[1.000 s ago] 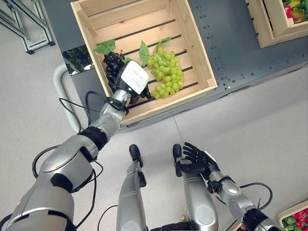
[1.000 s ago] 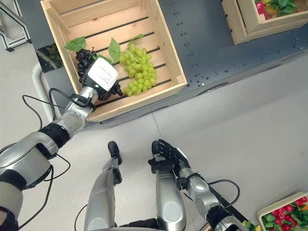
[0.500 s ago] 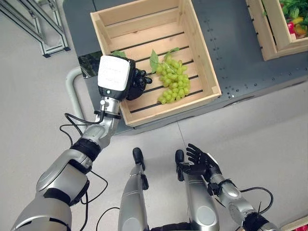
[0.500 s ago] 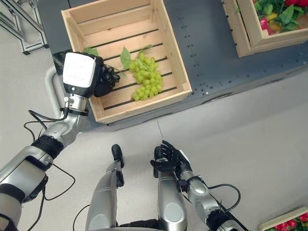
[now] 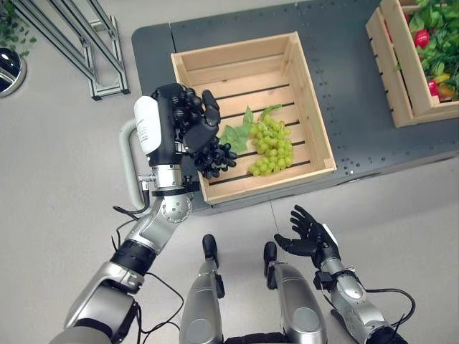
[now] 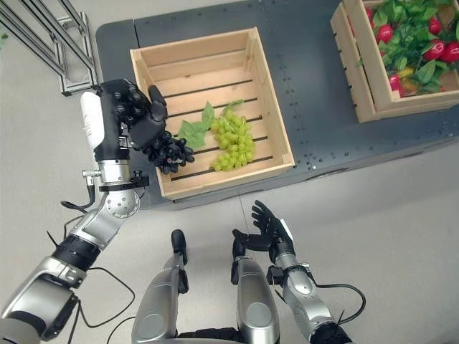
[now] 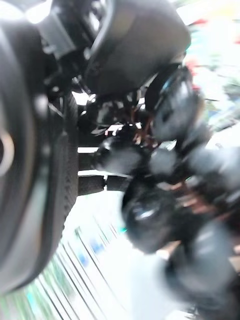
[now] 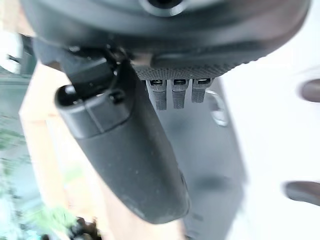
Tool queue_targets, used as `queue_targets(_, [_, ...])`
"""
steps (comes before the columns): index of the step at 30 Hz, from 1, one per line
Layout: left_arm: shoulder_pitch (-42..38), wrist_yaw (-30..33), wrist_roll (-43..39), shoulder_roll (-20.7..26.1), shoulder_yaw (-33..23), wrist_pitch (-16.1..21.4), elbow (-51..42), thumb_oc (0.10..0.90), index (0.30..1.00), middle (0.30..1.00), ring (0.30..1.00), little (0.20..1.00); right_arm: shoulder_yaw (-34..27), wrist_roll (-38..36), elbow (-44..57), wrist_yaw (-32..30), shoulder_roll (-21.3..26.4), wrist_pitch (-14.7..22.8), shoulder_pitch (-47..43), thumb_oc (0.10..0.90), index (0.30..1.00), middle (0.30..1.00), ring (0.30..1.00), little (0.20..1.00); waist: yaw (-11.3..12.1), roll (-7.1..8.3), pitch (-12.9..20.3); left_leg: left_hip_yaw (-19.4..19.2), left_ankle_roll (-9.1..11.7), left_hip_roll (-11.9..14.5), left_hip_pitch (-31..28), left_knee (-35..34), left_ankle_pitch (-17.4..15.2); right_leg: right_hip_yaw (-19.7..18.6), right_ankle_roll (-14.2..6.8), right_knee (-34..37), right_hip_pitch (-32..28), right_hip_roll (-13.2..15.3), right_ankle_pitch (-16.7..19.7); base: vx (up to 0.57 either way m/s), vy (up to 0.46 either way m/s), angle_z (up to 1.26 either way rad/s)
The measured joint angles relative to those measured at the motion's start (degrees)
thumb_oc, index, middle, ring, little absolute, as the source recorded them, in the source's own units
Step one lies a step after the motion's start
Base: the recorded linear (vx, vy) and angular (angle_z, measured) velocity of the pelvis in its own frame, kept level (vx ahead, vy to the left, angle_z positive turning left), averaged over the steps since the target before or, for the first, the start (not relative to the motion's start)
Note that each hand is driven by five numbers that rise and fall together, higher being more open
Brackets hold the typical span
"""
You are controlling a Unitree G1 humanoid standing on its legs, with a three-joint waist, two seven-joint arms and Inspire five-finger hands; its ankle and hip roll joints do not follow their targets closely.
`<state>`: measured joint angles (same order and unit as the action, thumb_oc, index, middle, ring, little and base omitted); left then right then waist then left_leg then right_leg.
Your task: Pick up the fruits from the basket on one side to the basket on the other side
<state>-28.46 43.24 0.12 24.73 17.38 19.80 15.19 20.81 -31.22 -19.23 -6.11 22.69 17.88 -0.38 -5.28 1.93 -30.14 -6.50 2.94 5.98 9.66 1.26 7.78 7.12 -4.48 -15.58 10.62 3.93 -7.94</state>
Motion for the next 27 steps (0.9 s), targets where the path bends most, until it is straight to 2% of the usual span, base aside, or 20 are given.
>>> queue_targets(2, [3.0,-2.8,-5.4,-1.9,-1.1,0.3,-3.2,0.400,0.300,0.300,0.300,0.300,-2.6,0.5,4.2,-0.9,0.0,-0.1,1.2,0.800,0.900,0.900,0.900,0.900,0.0,0.14,0.1,0.0,-0.2,0.0,-1.8,-0.9,-0.1,0.0,-0.2,2.4,-2.4,-0.1,0.7,0.07,-0.011,-0.04])
queue_targets(5, [9.2,-8.2,-15.0,-4.4,-2.6,1.9,-8.5,0.400,0.300,0.300,0.300,0.300,-7.8,2.3,11.2,-2.0,-0.3,0.0,2.7,0.800,0.900,0.900,0.900,0.900,-0.1,1.59,1.1,-0.2,-0.4,-0.1,-5.3,-2.9,-0.3,-0.1,-0.7,7.1,-7.0,-0.4,2.2,0.09,0.010,-0.04])
queue_targets(8, [12.7,-12.2,-22.6,-4.4,-3.7,2.6,-11.4,0.400,0.300,0.300,0.300,0.300,-12.1,4.0,16.9,-2.0,-0.5,0.1,4.0,0.800,0.900,0.900,0.900,0.900,-0.1,2.87,2.3,-0.3,-0.4,-0.3,-7.2,-4.2,-0.3,-0.2,-0.9,10.1,-9.6,-0.4,3.3,0.07,0.014,-0.04])
queue_targets(10, [14.6,-14.6,-28.2,-4.5,-4.8,2.7,-12.5,0.400,0.300,0.300,0.300,0.300,-14.5,3.8,20.1,-2.0,-0.6,0.0,4.6,0.800,0.900,0.900,0.900,0.900,0.0,3.74,4.5,-0.7,-0.5,-0.5,-8.1,-5.1,-0.3,-0.3,-1.1,12.3,-10.9,-0.4,4.1,0.05,0.016,-0.05])
queue_targets(12, [15.7,-16.8,-32.8,-5.2,-5.6,2.7,-12.9,0.400,0.300,0.300,0.300,0.300,-16.2,3.8,21.9,-1.9,-0.8,0.1,4.7,0.800,0.900,0.900,0.900,0.900,0.0,4.01,5.7,-0.8,-0.6,-0.8,-9.7,-6.0,-0.4,-0.4,-1.3,14.0,-12.9,-0.2,4.5,0.07,0.033,-0.03])
queue_targets(14, [16.8,-20.2,-40.0,-6.9,-6.3,2.8,-12.9,0.400,0.300,0.300,0.300,0.300,-17.0,3.8,22.9,-1.7,-0.7,0.1,4.5,0.800,0.900,0.900,0.900,0.900,0.0,3.91,8.1,-1.1,-0.9,-1.2,-10.4,-6.3,-0.6,-0.5,-1.6,16.3,-14.5,0.1,5.4,0.05,0.024,-0.02])
queue_targets(17, [17.1,-24.4,-47.6,-8.7,-6.4,2.8,-13.0,0.400,0.300,0.300,0.300,0.300,-18.3,3.8,27.1,-1.0,-0.6,0.1,3.9,0.800,0.900,0.900,0.900,0.900,0.0,3.28,9.6,-1.2,-1.2,-1.7,-11.4,-6.3,-0.9,-0.4,-2.0,19.1,-16.7,0.5,6.7,0.01,0.007,0.00])
queue_targets(22, [17.2,-28.6,-54.2,-10.1,-5.5,2.7,-12.9,0.400,0.300,0.300,0.300,0.300,-17.9,3.6,30.5,2.7,-0.4,0.1,-0.8,0.800,0.900,0.900,0.900,0.900,0.2,2.30,11.8,-1.4,-1.2,-1.9,-11.4,-6.3,-0.9,-0.5,-2.0,20.6,-17.4,0.6,7.8,0.00,0.011,-0.02])
queue_targets(27, [17.3,-32.2,-61.5,-12.1,-3.9,1.3,-12.9,0.400,0.300,0.300,0.300,0.300,-14.4,1.0,31.2,7.7,-0.2,-0.9,-6.6,0.800,0.900,0.900,0.900,0.900,0.7,1.17,14.3,-1.4,-1.2,-2.0,-11.5,-6.3,-0.9,-0.4,-2.1,20.6,-17.5,0.7,7.9,0.00,0.000,0.00])
